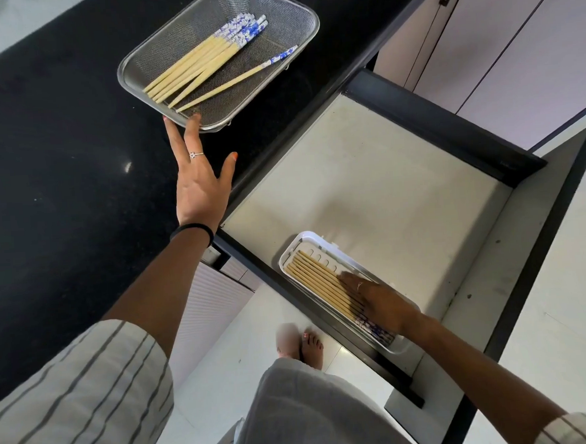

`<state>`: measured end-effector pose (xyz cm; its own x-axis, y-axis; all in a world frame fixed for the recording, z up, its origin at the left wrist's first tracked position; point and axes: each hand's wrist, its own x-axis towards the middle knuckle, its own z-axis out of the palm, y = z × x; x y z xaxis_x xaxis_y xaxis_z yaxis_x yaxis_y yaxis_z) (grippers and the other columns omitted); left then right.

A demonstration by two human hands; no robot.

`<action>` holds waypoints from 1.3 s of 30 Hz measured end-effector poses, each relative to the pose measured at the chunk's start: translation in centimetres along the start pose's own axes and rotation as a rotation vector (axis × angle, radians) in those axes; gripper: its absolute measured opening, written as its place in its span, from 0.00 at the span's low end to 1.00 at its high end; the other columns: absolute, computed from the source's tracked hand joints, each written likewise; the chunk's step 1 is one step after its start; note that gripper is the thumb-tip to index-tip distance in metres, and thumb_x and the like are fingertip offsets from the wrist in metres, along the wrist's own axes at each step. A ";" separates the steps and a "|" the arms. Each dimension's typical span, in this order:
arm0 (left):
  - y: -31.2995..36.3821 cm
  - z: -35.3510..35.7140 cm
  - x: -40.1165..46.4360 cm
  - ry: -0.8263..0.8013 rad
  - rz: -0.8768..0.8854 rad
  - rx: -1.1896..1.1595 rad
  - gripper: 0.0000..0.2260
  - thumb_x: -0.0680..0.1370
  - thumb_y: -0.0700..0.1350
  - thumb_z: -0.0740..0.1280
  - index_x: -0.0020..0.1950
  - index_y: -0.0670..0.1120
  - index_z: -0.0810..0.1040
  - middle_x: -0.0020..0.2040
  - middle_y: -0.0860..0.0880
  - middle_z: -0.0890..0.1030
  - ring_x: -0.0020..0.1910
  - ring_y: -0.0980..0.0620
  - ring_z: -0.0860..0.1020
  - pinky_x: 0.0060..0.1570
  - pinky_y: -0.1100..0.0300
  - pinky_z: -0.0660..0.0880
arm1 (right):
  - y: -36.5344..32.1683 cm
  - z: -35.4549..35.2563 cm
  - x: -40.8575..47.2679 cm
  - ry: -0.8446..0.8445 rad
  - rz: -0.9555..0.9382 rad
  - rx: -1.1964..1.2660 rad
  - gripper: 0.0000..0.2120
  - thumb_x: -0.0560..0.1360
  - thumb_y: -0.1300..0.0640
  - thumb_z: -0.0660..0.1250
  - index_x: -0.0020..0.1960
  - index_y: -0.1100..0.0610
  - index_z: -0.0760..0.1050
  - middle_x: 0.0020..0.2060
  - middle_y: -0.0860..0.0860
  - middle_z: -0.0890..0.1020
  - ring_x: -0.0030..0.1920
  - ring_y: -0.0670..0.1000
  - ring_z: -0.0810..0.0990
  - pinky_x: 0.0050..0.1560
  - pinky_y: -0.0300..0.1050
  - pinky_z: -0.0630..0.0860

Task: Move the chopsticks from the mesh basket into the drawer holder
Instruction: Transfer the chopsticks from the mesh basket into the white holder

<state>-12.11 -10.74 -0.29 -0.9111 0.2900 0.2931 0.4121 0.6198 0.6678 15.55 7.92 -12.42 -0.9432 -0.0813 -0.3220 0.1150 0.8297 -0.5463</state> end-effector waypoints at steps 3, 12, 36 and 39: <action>-0.1 0.0 0.0 -0.001 -0.004 -0.002 0.31 0.79 0.49 0.67 0.77 0.49 0.55 0.79 0.42 0.45 0.67 0.43 0.71 0.56 0.67 0.64 | -0.5 0.3 -0.1 -0.023 0.117 0.207 0.22 0.81 0.61 0.58 0.73 0.49 0.64 0.71 0.51 0.70 0.69 0.48 0.71 0.70 0.42 0.68; -0.4 0.0 0.2 -0.032 0.006 -0.030 0.31 0.80 0.50 0.65 0.77 0.48 0.53 0.79 0.41 0.43 0.70 0.43 0.68 0.61 0.64 0.63 | -0.9 0.0 -0.2 -0.058 0.246 0.254 0.28 0.78 0.68 0.59 0.75 0.51 0.59 0.74 0.51 0.65 0.73 0.52 0.65 0.74 0.47 0.62; -0.3 -0.8 0.1 -0.059 -0.005 -0.147 0.28 0.79 0.50 0.65 0.75 0.55 0.55 0.79 0.47 0.42 0.68 0.40 0.70 0.61 0.51 0.74 | -13.8 -21.4 10.9 0.594 -0.157 0.107 0.12 0.78 0.66 0.61 0.58 0.61 0.79 0.54 0.56 0.82 0.51 0.46 0.78 0.52 0.25 0.69; -0.4 -0.8 0.2 -0.071 -0.003 -0.140 0.28 0.79 0.51 0.65 0.75 0.56 0.55 0.79 0.49 0.41 0.66 0.38 0.71 0.59 0.46 0.76 | -15.7 -24.2 14.0 0.638 -0.213 0.053 0.12 0.77 0.68 0.62 0.58 0.62 0.78 0.54 0.56 0.81 0.53 0.49 0.77 0.55 0.30 0.68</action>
<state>-12.44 -11.56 0.03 -0.9072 0.3422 0.2448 0.3989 0.5142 0.7593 -7.03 7.13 10.29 -0.9445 0.1159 0.3075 -0.0937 0.8019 -0.5901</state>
